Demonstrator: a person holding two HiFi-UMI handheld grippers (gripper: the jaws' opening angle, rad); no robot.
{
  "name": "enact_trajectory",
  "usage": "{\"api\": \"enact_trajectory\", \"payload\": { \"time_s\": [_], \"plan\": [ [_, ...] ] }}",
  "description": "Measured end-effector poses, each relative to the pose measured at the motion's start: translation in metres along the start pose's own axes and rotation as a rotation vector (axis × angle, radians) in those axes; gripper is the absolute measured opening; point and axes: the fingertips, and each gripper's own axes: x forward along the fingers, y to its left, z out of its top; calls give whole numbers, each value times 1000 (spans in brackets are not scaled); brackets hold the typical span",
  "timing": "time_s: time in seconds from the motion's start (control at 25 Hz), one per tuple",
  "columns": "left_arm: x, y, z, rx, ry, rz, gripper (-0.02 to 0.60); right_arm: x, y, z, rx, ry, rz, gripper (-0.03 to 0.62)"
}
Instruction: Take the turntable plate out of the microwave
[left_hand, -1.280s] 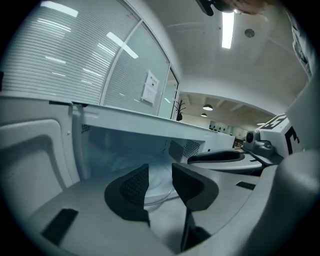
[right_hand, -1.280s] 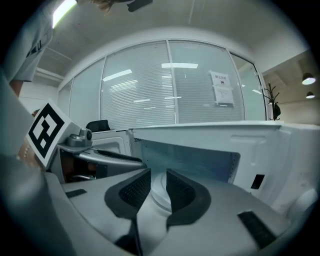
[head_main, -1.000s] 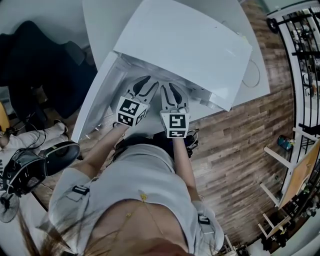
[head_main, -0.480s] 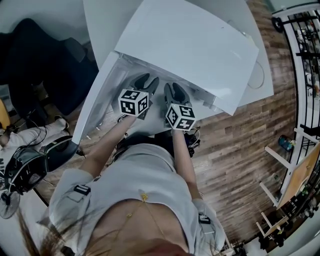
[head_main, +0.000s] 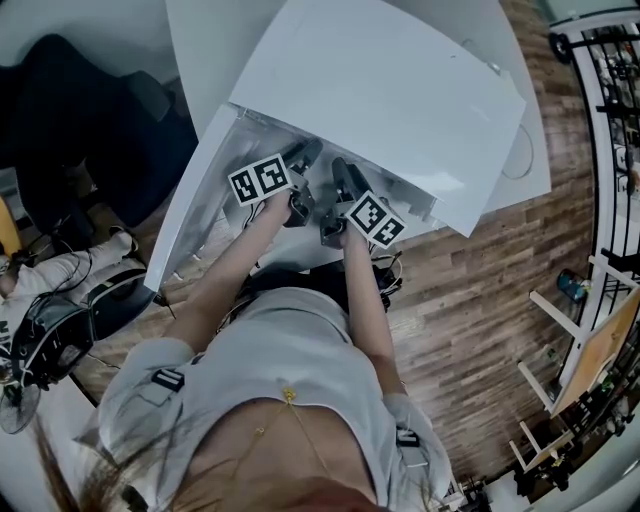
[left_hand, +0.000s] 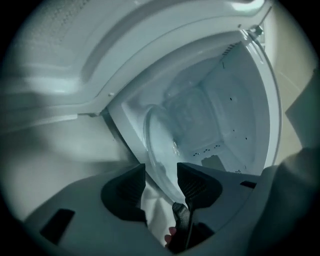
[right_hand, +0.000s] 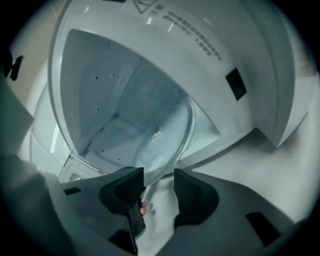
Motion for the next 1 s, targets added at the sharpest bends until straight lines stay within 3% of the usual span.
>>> {"api": "enact_trajectory", "payload": {
  "time_s": [0.12, 0.32, 0.48, 0.8, 1.0],
  "plan": [
    [6, 3, 1, -51, 2, -16, 180, 7, -3, 3, 82, -3, 19, 190],
    [6, 6, 1, -127, -11, -53, 86, 11, -8, 5, 147, -22, 32, 123],
    [3, 5, -5, -173, -2, -82, 74, 7, -9, 5, 187, -45, 66, 85],
    [-21, 4, -21, -133, 2, -90, 74, -13, -4, -9, 152, -21, 84, 87],
    [-36, 4, -35, -153, 10, -85, 74, -27, -2, -20, 152, -1, 80, 86]
  ]
}}
